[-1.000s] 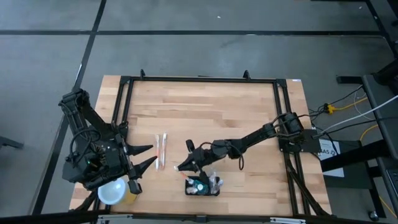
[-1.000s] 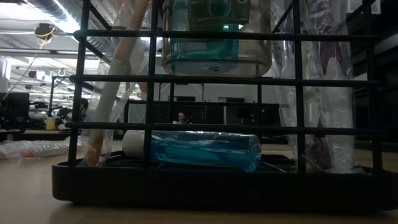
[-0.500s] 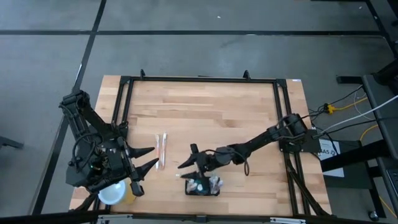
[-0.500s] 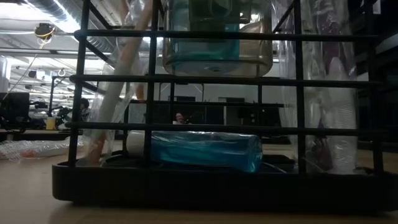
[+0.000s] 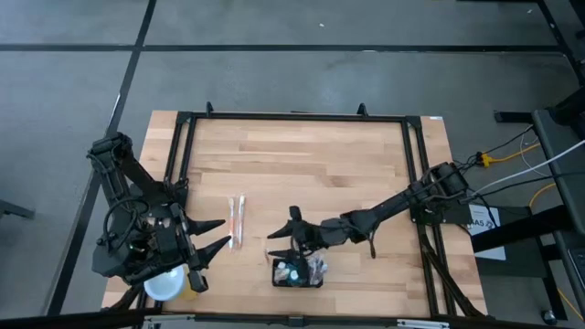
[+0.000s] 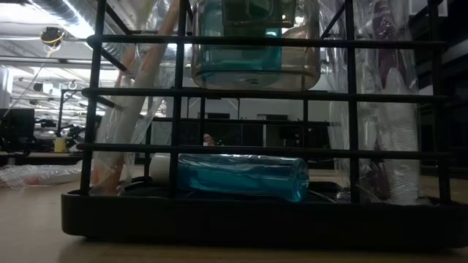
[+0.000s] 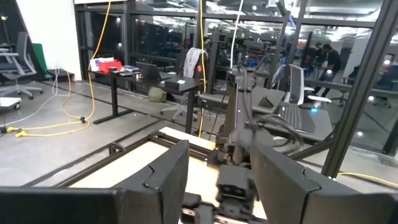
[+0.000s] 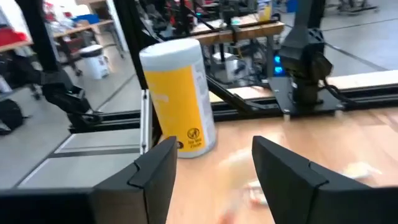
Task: Pick & Place toothbrushing station
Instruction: Put the orange toothbrush into the mesh organizer
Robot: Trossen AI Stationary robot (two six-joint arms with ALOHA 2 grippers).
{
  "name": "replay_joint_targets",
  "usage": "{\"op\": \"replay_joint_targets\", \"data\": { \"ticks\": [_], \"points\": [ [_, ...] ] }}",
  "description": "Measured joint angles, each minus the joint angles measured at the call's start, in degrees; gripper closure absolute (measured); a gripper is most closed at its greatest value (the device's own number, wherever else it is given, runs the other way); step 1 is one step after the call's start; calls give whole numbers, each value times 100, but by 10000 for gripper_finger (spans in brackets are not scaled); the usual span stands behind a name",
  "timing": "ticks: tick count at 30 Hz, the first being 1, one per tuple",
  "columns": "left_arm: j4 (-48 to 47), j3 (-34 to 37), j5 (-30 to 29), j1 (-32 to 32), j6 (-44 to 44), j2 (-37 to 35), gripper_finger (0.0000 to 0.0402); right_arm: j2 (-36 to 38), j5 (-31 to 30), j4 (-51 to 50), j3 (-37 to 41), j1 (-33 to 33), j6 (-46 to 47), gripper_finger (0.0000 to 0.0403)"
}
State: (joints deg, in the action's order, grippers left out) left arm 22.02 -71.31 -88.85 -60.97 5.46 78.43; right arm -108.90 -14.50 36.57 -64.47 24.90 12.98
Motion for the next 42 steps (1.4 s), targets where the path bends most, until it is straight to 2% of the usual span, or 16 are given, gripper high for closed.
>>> {"op": "replay_joint_targets", "data": {
  "ticks": [5,11,14,19,23,25,28,31,33,35,37,40,42],
  "points": [
    [-2,0,-3,-11,19,0,233,-1,-209,82,0,86,-98,199],
    [-21,0,-78,-11,21,1,233,18,-264,168,0,44,265,202],
    [-72,0,-122,-1,-1,2,233,197,-274,633,6,86,293,202],
    [-530,0,-121,126,-476,-10,233,1192,-458,1057,4,238,-325,202],
    [-1619,2,-72,347,-1461,-109,233,2321,-628,940,-2,576,-1095,202],
    [-2685,2,469,643,-2541,-182,233,2853,-1034,691,-7,880,-1457,202],
    [-4880,2,2164,1497,-5128,-242,236,3412,-1798,392,-7,1407,-1878,202],
    [-7078,22,3688,2397,-7880,-124,248,3663,-2590,412,-56,1949,-2302,202],
    [-7971,20,4450,2913,-8956,-87,258,3673,-3099,405,-188,2283,-2561,202],
    [-8460,33,5058,3344,-9363,-66,264,3583,-3590,401,-393,2570,-2798,202],
    [-8397,147,5585,3839,-9408,-67,265,3442,-4020,409,-634,2757,-3065,202],
    [-7837,494,6571,4615,-8839,-54,258,3185,-4403,398,-1063,2937,-3515,202],
    [-7003,880,7166,5007,-8551,45,248,3011,-4498,404,-1380,3002,-3772,202]
  ]
}}
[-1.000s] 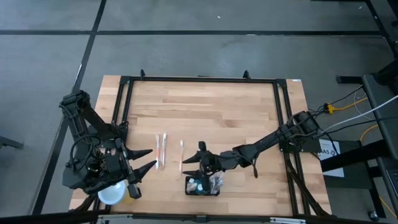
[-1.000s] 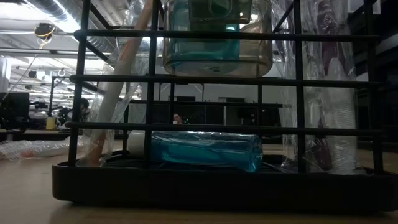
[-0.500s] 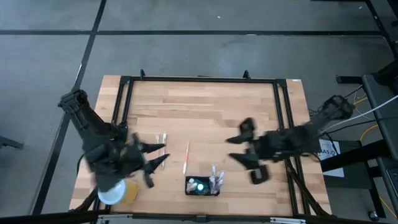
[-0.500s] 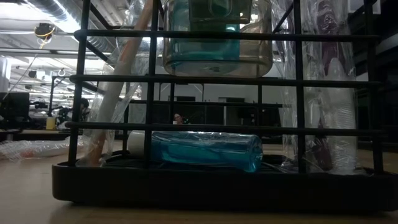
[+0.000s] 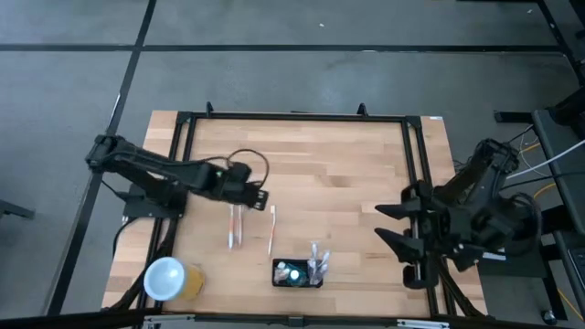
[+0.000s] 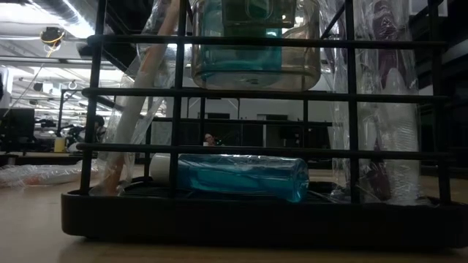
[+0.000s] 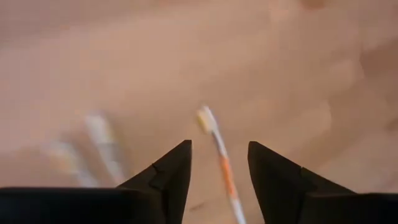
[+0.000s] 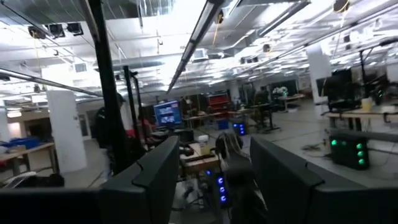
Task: Pick & Place toothbrushing station
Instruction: Put the orange toothbrush into the mesh organizer
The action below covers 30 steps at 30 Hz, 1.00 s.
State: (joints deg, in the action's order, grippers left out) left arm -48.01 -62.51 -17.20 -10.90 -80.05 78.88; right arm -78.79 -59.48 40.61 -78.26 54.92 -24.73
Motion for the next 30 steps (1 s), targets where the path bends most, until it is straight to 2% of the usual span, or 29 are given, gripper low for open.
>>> {"op": "replay_joint_targets", "data": {
  "ticks": [4,7,11,20,30],
  "points": [
    [1724,676,933,356,191,333,233,-350,-123,3,-608,136,-417,202],
    [1987,819,1109,382,118,704,228,-585,-390,6,-1003,254,-692,202],
    [2015,819,1432,229,3,1228,231,-765,-461,3,-1312,391,-879,202],
    [3192,812,1223,-245,-778,2090,243,-784,-596,27,-1363,600,-874,202],
    [2884,278,1040,-60,-560,2776,270,-784,-473,256,-1363,834,-876,202]
  ]
}}
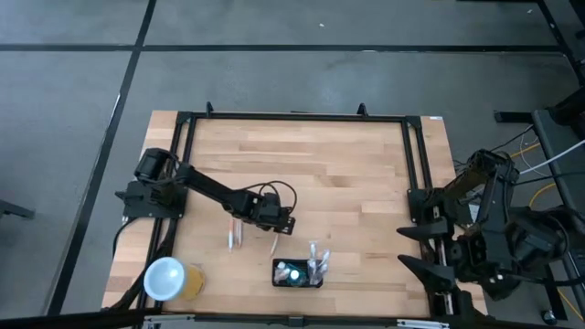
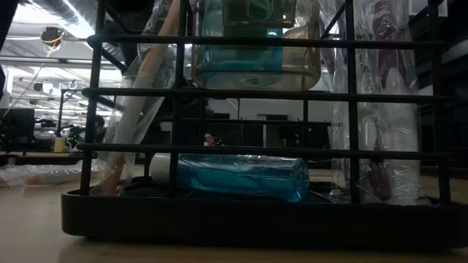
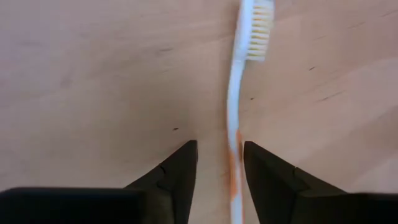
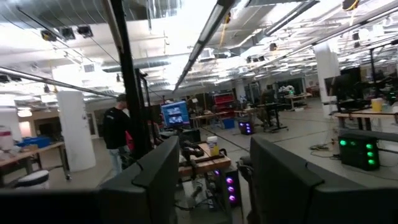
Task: Pick & Place toothbrushing station
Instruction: Put the orange toothbrush into the mesh organizer
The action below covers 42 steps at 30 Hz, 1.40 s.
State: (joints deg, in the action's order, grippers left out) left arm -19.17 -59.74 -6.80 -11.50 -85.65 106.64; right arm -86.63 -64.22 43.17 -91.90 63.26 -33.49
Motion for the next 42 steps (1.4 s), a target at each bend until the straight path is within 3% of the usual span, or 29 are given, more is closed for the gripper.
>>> {"op": "replay_joint_targets", "data": {
  "ticks": [8,22,29,35,42],
  "points": [
    [-236,-91,69,166,451,171,316,0,233,228,0,147,2,202],
    [-291,-104,-348,440,1097,302,382,0,534,396,0,144,4,202],
    [-164,-81,-431,616,1809,244,394,0,780,451,0,144,4,202],
    [222,10,-1723,672,2746,-381,397,0,1312,512,0,144,-42,202],
    [1255,-12,-2372,392,3568,-1610,398,0,1715,561,0,142,-110,202]
  ]
}}
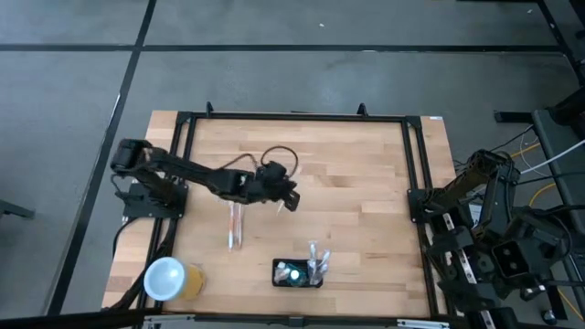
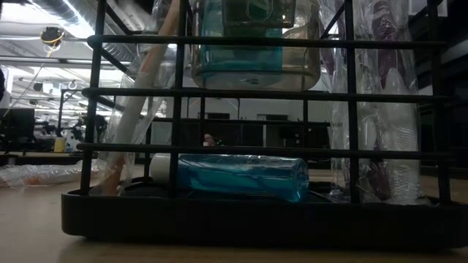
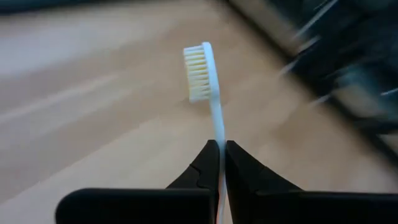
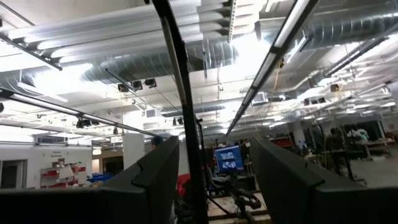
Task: Pick & Place toothbrushing station
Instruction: Put the orange toothbrush into the mesh organizer
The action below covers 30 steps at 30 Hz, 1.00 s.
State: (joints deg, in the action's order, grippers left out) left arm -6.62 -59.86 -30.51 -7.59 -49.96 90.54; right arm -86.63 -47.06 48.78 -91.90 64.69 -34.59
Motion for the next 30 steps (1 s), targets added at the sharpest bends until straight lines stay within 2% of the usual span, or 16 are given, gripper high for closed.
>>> {"op": "replay_joint_targets", "data": {
  "ticks": [4,8,13,17,19,22,26,30],
  "points": [
    [258,-28,-416,-594,465,-492,399,-8,98,73,0,2,-72,202],
    [996,-26,-1262,-1472,1088,-652,399,-11,165,73,0,27,-83,202],
    [1902,-30,-2912,-2550,1909,-523,399,-13,311,83,0,31,-83,202],
    [2563,174,-4264,-3221,1957,-319,399,-13,274,138,0,31,-45,202],
    [3133,398,-4733,-3495,2006,-136,399,-13,242,141,0,31,19,202],
    [4155,545,-5070,-3759,2310,220,399,-15,118,185,0,31,116,202],
    [5117,560,-5127,-3929,2951,723,400,-15,54,231,0,19,244,202],
    [5479,560,-5391,-4001,3274,915,401,-15,143,271,0,-1,330,202]
  ]
}}
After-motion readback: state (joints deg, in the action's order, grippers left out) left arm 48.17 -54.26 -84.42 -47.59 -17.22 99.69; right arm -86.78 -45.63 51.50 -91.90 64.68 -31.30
